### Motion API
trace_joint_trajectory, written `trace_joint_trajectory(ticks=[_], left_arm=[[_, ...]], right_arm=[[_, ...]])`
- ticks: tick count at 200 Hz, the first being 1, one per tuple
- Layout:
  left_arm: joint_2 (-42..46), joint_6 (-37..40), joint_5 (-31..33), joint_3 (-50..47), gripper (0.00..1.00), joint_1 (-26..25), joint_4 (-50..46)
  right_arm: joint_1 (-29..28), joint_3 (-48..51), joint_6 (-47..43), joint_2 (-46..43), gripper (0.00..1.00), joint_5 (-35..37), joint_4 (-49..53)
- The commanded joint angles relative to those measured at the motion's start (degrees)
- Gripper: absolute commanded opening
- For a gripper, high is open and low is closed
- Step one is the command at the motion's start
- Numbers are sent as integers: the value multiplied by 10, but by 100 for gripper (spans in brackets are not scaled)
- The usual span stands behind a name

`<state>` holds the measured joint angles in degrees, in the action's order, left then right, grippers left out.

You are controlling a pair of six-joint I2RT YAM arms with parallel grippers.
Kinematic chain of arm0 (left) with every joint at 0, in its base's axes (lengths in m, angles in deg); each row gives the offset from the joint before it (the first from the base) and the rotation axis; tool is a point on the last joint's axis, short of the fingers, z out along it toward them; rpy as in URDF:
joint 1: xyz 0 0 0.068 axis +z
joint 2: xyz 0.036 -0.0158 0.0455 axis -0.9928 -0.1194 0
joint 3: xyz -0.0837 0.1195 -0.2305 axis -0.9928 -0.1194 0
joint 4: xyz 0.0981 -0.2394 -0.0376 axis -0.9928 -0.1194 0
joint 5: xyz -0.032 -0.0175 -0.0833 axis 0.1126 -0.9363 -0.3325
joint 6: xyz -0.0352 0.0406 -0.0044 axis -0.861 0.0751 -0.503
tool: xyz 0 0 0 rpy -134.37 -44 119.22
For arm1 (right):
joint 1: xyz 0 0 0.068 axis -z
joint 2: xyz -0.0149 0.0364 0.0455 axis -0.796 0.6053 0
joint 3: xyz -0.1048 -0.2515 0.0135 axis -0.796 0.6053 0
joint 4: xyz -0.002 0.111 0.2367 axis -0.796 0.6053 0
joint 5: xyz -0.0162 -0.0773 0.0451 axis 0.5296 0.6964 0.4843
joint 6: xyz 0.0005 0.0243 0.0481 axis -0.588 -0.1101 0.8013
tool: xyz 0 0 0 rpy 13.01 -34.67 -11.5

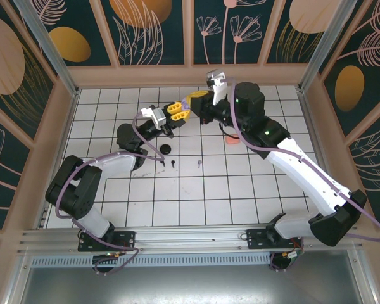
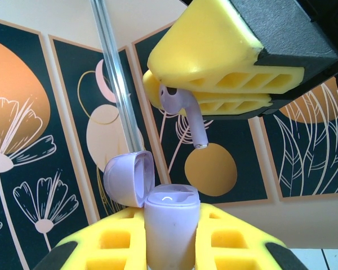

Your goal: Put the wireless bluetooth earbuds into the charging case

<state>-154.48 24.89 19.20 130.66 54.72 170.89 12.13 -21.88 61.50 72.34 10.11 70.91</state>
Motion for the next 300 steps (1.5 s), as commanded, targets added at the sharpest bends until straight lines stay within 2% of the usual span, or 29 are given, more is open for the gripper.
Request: trace_joint_trajectory(ticks=[1,201,300], left_arm=[[1,-14,-10,13,0,-3,30],[21,-18,-26,19,0,-7,16],[30,-7,-24,23,0,-7,-8]], right_arm=[[-5,5,-4,-3,12,-9,-26],[1,19,-16,25,8,32,-17],[-7,40,-60,19,6,66,7]])
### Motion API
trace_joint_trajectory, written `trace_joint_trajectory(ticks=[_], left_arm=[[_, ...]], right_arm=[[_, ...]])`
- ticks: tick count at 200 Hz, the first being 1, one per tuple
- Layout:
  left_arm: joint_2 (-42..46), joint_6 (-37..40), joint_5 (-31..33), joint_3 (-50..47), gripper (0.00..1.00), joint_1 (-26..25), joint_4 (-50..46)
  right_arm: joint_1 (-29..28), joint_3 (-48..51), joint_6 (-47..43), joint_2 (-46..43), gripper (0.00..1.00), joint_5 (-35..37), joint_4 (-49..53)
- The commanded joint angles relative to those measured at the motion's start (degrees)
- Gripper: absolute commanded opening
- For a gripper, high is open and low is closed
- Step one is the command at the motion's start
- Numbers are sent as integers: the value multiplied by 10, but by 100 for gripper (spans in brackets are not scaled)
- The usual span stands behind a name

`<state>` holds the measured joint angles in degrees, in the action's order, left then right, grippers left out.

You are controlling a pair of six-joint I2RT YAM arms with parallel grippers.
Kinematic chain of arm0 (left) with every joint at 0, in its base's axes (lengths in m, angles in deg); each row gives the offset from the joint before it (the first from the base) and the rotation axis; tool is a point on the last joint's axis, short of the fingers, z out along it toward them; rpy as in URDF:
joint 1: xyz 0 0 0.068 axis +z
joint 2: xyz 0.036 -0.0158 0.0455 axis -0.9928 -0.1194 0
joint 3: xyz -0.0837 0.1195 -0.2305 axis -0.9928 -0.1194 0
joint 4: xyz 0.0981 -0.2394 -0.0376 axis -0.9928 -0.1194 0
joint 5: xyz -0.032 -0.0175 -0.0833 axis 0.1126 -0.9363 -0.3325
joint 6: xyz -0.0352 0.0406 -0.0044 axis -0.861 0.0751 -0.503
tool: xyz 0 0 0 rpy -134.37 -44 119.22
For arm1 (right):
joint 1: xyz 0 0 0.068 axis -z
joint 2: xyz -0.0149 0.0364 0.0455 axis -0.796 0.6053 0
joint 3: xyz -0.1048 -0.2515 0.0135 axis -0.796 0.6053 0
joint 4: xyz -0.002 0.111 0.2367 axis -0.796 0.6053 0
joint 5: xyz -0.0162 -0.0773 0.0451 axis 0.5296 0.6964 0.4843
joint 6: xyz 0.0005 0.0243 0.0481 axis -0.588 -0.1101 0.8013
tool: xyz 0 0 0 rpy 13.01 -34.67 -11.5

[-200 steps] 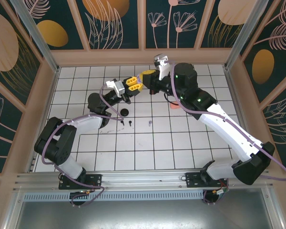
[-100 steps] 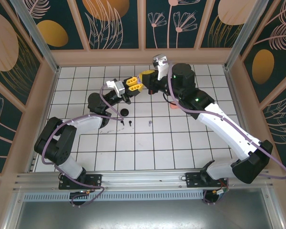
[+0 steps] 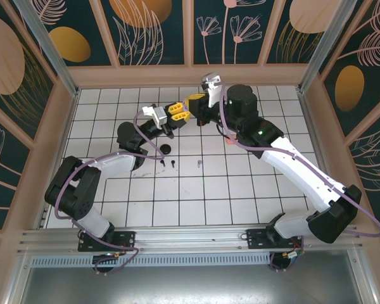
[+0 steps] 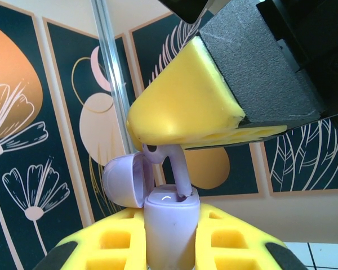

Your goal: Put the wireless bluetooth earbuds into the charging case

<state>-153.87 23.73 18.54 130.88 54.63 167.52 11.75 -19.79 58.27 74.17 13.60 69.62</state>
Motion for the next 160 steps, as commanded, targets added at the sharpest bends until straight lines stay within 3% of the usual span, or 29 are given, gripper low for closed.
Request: trace_joint_trajectory(ticks=[1,128,142,160], left_arm=[[24,5,-17,21,0,-6,25],[28,-11,-6,28,0,-6,22],[27,-11,-6,30,0,-6,18],[26,-10,-3,27,0,-6,16]], right_arm=[[-4,19,-28,0,6,31,20],[-29,68,-56,-33,4,23,0],[-30,60,-50,-28,11,23,4],[-29,37,-33,-22,29,35,11]])
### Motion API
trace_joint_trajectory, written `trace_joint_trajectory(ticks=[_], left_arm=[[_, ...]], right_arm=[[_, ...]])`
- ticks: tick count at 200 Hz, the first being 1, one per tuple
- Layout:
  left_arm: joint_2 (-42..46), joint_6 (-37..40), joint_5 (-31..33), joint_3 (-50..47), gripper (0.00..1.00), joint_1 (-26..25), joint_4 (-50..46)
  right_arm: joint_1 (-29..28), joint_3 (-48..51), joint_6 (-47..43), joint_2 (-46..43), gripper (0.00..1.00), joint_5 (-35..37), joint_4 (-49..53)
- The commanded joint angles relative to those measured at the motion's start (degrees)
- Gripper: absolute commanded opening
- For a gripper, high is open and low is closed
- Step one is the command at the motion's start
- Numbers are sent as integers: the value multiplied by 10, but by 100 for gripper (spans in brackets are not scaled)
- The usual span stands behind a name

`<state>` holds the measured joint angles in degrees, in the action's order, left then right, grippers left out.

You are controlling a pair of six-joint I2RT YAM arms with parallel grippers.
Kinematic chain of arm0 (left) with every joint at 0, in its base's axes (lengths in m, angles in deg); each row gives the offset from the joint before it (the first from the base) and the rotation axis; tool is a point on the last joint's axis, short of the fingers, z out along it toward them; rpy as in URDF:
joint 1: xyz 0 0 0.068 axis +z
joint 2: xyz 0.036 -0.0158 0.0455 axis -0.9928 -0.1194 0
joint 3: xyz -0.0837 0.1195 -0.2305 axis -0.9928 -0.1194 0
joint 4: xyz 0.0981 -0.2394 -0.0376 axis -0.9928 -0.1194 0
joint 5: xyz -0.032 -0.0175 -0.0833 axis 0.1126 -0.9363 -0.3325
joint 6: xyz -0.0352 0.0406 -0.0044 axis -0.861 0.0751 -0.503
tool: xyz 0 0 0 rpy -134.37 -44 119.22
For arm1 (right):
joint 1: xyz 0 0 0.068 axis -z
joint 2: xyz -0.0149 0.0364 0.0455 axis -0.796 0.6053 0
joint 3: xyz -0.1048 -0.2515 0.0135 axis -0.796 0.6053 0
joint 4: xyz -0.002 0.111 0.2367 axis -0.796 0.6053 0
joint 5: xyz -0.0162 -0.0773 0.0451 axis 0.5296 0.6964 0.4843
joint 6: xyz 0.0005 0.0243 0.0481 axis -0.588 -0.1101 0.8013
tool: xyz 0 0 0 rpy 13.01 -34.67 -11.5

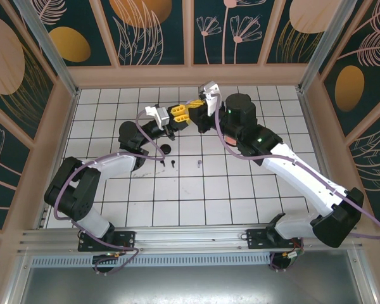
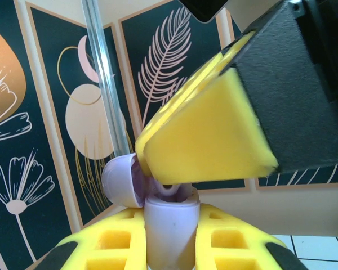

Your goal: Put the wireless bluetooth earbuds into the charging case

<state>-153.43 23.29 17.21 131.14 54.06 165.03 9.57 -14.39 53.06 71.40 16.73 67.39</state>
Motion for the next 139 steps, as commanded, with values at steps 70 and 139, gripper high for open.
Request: trace_joint_trajectory(ticks=[70,139], left_arm=[[1,-12,74,-15,0,0,94],[4,-13,120,-63,0,0,120]], right_arm=[[20,-139,168,-14,64,48,79],[78,-64,309,-60,65,87,190]])
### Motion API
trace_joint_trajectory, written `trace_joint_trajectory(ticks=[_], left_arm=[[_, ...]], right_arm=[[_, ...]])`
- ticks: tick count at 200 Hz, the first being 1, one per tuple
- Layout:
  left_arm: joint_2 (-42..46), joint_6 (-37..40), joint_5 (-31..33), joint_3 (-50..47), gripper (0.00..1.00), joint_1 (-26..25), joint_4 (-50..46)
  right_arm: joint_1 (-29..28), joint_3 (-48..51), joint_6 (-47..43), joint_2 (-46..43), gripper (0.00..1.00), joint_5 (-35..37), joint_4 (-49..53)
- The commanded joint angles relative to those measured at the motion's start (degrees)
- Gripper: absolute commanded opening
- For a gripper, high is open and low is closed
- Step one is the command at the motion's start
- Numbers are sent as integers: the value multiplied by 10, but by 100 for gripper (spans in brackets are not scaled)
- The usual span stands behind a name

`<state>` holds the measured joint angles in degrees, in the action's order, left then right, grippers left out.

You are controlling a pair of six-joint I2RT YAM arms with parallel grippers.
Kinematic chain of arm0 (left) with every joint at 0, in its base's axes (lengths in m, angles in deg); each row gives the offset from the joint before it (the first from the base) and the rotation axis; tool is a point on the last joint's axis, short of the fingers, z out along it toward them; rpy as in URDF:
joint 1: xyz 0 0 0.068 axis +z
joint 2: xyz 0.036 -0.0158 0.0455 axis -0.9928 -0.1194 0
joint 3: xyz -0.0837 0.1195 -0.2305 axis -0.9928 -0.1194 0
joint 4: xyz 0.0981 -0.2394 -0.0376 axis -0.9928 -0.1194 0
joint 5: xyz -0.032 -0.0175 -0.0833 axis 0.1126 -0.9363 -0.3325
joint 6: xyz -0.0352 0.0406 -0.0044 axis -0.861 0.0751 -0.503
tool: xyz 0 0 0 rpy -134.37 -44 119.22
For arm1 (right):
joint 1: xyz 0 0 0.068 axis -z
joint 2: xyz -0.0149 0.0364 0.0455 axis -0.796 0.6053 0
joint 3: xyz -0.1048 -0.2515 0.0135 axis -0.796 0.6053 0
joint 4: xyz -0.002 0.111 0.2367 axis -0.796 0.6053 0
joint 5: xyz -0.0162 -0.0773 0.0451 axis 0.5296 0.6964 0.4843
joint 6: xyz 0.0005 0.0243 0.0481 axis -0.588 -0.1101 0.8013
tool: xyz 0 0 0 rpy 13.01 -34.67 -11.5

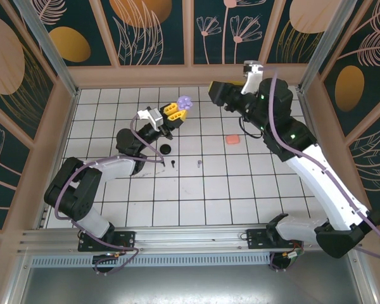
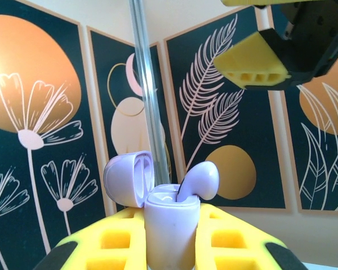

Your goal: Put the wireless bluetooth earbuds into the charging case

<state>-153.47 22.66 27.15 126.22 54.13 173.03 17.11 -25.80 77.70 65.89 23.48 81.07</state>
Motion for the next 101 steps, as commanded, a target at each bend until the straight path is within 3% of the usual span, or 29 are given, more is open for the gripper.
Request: trace_joint_trajectory(ticks=[1,46,101], left_arm=[[4,-6,21,-14,0,-1,40],[5,-33,-4,-14,0,-1,29],[-29,-68,-63,21,0,-1,15]], right_arm=[[2,52,64,-5,65,19,52],[-4,58,91,18,58,20,85],[-36,-47,64,107,3,-6,201]])
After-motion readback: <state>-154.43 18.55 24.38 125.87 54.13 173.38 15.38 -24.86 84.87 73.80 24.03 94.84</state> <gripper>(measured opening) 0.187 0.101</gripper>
